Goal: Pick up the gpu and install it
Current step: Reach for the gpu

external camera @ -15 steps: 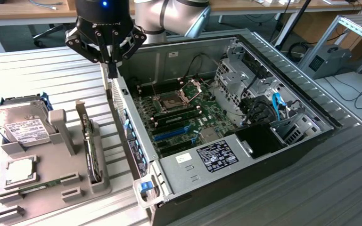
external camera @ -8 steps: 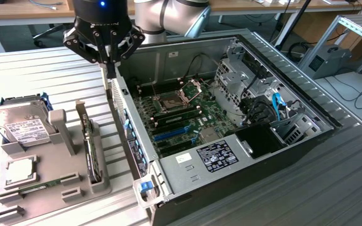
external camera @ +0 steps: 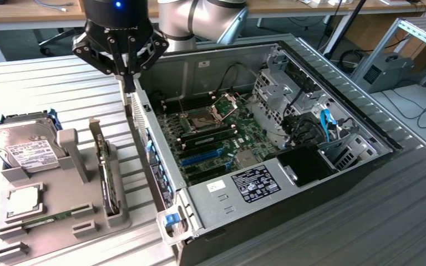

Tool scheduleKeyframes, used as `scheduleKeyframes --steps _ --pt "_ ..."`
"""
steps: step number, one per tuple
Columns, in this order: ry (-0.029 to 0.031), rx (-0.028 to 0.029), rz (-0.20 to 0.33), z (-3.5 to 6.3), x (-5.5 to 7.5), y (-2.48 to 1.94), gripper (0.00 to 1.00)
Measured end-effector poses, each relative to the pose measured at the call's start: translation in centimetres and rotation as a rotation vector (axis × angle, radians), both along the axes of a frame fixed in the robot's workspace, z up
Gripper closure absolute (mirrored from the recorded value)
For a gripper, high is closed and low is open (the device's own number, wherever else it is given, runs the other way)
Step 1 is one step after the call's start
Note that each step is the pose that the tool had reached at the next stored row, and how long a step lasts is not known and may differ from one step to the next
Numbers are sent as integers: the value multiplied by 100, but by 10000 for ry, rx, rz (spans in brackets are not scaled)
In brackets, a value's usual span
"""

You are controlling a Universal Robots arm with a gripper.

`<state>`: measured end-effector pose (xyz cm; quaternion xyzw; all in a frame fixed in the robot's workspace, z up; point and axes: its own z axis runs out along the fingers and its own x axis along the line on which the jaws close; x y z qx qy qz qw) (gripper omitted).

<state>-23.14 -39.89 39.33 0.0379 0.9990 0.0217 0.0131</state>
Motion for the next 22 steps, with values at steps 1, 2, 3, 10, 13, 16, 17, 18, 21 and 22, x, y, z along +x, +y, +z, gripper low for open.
scheduleKeyframes --steps 1,2,3,10,13,16,17,18,21,22 --pt "0 0 0 0 -3 0 89" --pt "0 0 0 0 -6 0 89" --pt "0 0 0 0 -9 0 89" --pt "-1 0 0 0 -31 0 89" --pt "0 0 0 0 -42 0 89" --pt "0 0 0 0 -50 0 89" --pt "0 0 0 0 -53 0 89" --pt "0 0 0 0 -56 0 89" --pt "-1 1 0 0 -64 0 89" --pt "-1 0 0 0 -69 0 89"
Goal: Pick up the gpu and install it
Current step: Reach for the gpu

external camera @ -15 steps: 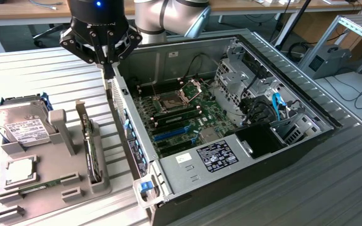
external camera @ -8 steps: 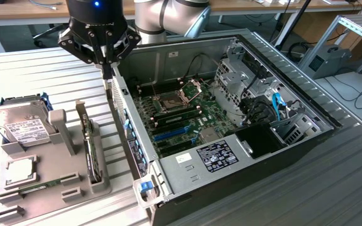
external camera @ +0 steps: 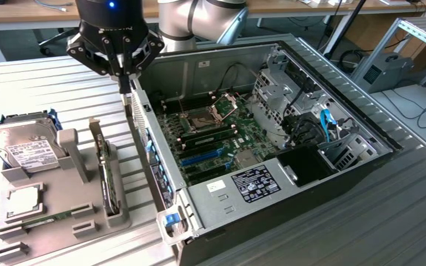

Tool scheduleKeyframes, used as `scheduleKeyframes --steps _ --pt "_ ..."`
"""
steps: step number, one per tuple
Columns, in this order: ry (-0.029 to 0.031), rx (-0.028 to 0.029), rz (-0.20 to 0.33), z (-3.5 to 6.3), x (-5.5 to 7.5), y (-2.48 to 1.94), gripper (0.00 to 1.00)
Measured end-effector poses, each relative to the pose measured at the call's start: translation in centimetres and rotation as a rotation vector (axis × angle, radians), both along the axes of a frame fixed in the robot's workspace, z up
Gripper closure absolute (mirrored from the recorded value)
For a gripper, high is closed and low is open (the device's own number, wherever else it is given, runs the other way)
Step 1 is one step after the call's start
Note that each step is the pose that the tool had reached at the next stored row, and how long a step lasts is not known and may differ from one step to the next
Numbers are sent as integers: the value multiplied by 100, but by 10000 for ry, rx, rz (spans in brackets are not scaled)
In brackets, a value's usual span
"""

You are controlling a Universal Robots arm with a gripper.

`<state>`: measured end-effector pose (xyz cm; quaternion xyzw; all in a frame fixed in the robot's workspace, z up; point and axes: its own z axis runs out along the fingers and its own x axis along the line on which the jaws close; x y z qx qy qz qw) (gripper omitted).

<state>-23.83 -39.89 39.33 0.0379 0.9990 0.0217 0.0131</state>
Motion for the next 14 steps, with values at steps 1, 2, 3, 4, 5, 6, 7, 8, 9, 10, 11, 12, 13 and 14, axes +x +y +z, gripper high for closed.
scheduleKeyframes --steps 1,2,3,4,5,6,7,8,9,10,11,12,13,14 --pt "0 0 0 0 -4 0 89" --pt "1 0 0 0 -8 0 89" --pt "0 0 0 0 -11 0 89" --pt "0 0 0 0 -15 0 89" --pt "0 0 1 0 -18 0 89" --pt "0 -1 0 0 -22 0 89" --pt "0 0 1 0 -26 0 89" --pt "0 0 0 0 -30 0 89" --pt "0 0 0 0 -33 0 89" --pt "1 0 0 0 -38 0 89" --pt "1 0 0 0 -43 0 89" --pt "0 0 0 0 -48 0 89" --pt "1 0 0 0 -52 0 89" --pt "0 0 0 0 -56 0 89"
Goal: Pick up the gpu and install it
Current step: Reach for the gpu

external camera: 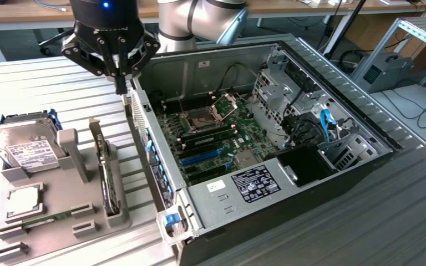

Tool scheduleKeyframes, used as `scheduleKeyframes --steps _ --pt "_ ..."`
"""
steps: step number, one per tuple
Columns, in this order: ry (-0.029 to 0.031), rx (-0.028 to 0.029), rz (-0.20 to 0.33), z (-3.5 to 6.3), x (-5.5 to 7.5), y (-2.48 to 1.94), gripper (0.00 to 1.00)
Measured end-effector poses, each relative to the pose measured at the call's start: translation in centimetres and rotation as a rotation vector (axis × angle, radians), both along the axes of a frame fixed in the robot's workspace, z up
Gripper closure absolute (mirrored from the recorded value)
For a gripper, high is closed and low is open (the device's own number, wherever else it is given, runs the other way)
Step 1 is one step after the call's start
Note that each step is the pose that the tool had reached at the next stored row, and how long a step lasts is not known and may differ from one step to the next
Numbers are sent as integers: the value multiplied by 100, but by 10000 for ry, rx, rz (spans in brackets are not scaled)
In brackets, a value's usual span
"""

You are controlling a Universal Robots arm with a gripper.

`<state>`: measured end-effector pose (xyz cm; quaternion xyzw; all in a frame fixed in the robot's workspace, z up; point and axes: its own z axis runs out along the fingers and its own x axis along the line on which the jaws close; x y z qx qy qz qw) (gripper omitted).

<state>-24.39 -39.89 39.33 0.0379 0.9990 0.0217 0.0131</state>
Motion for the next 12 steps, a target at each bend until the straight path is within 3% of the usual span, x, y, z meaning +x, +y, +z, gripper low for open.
scheduleKeyframes --steps 12 --pt "0 0 0 -1 -91 0 89"
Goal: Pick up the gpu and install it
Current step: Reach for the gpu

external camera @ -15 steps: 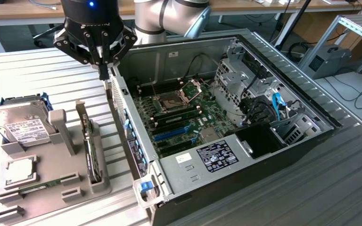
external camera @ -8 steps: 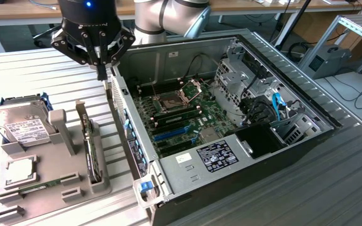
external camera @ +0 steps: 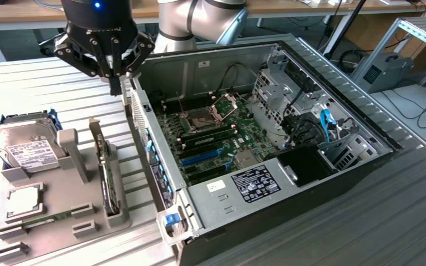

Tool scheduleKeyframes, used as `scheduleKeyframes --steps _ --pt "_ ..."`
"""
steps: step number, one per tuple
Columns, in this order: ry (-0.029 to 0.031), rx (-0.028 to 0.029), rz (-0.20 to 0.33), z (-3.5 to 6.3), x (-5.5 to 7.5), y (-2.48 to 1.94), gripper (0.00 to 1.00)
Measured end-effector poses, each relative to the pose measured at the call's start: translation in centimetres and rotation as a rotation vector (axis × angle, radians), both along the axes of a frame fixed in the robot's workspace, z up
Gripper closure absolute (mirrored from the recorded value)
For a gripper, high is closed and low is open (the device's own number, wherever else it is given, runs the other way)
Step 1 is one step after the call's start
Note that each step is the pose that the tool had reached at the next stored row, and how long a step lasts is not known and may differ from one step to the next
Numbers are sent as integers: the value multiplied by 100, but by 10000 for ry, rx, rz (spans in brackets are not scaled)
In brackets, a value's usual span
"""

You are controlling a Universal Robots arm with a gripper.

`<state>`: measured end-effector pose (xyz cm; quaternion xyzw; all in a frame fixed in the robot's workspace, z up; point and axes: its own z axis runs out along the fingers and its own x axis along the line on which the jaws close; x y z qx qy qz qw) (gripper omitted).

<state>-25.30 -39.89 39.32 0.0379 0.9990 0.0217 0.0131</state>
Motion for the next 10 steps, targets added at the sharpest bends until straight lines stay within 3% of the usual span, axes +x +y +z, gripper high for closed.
scheduleKeyframes --steps 10 --pt "0 0 0 -1 -102 0 89"
